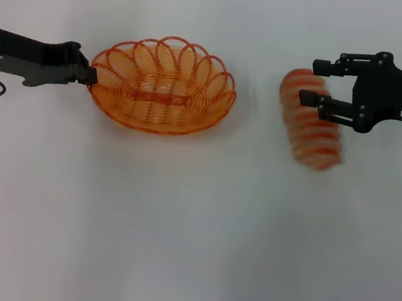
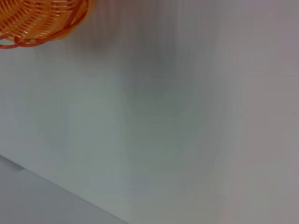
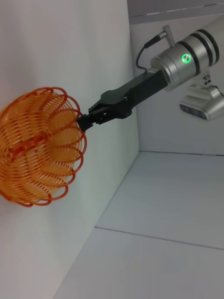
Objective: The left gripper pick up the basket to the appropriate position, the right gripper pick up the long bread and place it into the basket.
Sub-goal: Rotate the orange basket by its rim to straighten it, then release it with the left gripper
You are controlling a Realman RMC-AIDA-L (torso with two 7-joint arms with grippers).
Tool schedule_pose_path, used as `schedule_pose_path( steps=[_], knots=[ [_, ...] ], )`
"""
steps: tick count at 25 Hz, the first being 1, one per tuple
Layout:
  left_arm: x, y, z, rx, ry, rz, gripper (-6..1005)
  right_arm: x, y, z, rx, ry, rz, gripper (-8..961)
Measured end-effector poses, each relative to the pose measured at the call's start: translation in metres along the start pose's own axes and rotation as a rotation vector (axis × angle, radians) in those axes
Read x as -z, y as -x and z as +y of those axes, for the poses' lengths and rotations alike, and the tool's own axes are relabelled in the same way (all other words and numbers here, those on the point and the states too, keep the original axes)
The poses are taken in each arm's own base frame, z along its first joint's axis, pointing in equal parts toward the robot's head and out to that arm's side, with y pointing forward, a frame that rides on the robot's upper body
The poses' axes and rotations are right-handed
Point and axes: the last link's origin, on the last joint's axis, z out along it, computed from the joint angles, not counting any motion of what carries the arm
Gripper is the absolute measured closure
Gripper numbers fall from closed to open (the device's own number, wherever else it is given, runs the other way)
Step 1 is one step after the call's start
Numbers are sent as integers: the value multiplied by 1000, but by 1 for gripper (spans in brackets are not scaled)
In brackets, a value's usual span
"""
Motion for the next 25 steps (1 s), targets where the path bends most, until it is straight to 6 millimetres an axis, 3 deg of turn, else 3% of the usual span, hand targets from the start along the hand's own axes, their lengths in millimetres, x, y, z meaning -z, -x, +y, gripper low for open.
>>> schedule_pose_path(
  steps=[14,19,22,25],
  knots=[
    [1,0,-2,13,-8,-1,913,-2,1,0,6,7,2,421],
    [4,-1,-4,16,-13,-3,703,-2,1,0,6,6,2,422],
    [5,-2,-4,14,-15,-3,455,-2,2,0,7,6,2,422],
    [7,-3,-5,13,-19,-1,377,-2,2,0,7,6,2,422]
  ],
)
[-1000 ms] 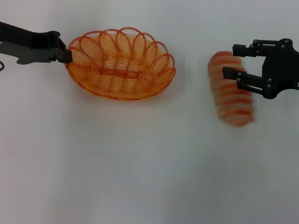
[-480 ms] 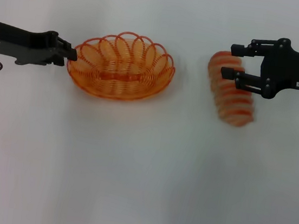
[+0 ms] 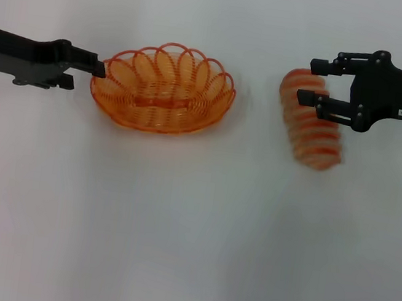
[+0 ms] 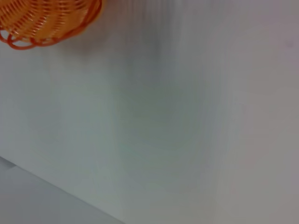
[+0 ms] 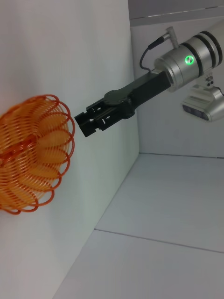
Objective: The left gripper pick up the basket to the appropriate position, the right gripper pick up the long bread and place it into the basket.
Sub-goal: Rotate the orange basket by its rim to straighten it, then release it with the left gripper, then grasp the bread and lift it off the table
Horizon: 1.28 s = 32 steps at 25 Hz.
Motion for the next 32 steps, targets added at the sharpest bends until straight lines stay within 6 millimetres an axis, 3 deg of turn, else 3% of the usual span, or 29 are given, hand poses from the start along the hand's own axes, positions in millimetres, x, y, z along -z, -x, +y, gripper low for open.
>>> schedule_pose_path(
  steps=[2,11,23,32],
  knots=[
    [1,-1,0,-1,-2,1,325,0,0,0,0,0,0,422],
    [9,-7,5,-61,6,27,327,0,0,0,-2,-1,-1,422],
    [35,-19,24,-444,150,243,330,2,-2,-1,-20,-20,-9,423],
    [54,0,42,-837,364,331,332,3,-3,-1,-45,-31,-15,422]
  ],
)
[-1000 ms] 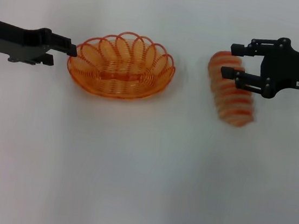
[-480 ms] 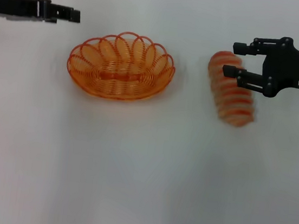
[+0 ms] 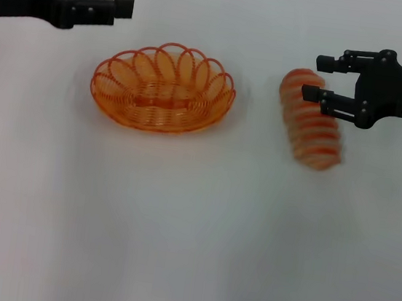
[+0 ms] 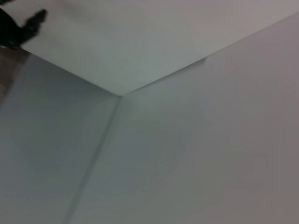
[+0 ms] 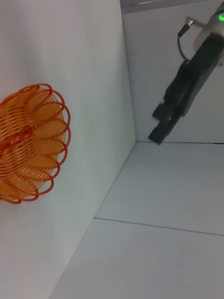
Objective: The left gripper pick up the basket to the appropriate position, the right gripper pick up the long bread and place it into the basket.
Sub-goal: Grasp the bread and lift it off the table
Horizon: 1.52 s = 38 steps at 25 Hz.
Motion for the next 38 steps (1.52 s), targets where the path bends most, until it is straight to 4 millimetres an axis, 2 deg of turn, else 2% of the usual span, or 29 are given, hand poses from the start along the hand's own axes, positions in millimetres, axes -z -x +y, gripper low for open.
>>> schedule_pose_path(
  steps=[6,11,17,22,24,30,38],
  knots=[
    [15,15,10,-246,49,3,334,4,-2,1,-39,-8,-9,421],
    [23,37,10,-314,45,-14,335,11,-4,4,-79,-13,-32,421],
    [31,57,14,-297,85,-36,329,16,-5,8,-118,-1,-52,422],
    [33,78,14,-262,28,-38,330,16,-5,11,-132,13,-63,422],
    [34,83,15,-249,13,-31,248,16,-5,13,-135,17,-66,422],
    [43,87,9,-227,-37,0,111,14,-6,15,-142,25,-76,422],
    [48,87,5,-217,-57,9,112,15,-8,17,-146,26,-73,423]
  ],
)
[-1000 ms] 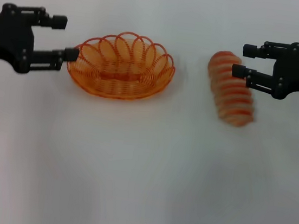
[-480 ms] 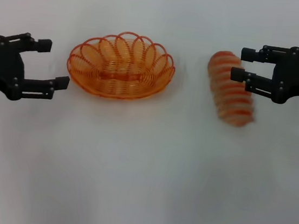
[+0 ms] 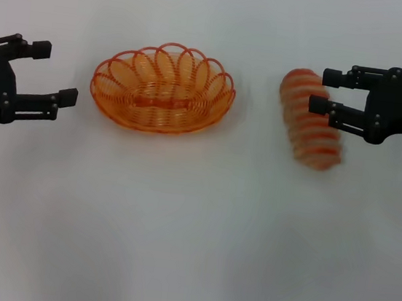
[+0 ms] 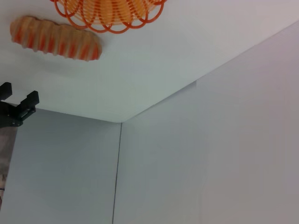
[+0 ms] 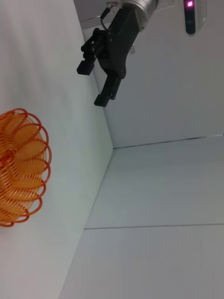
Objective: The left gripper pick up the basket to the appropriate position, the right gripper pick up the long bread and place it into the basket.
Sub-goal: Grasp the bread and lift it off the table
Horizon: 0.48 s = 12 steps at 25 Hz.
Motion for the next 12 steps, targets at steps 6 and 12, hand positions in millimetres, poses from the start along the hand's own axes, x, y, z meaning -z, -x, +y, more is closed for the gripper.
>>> schedule_pose_path(
  steps=[6,12],
  knots=[
    [4,2,-1,6,-5,1,112,2,-1,0,0,-3,3,423],
    [8,4,0,15,-5,12,111,2,-1,0,1,1,8,423]
  ],
)
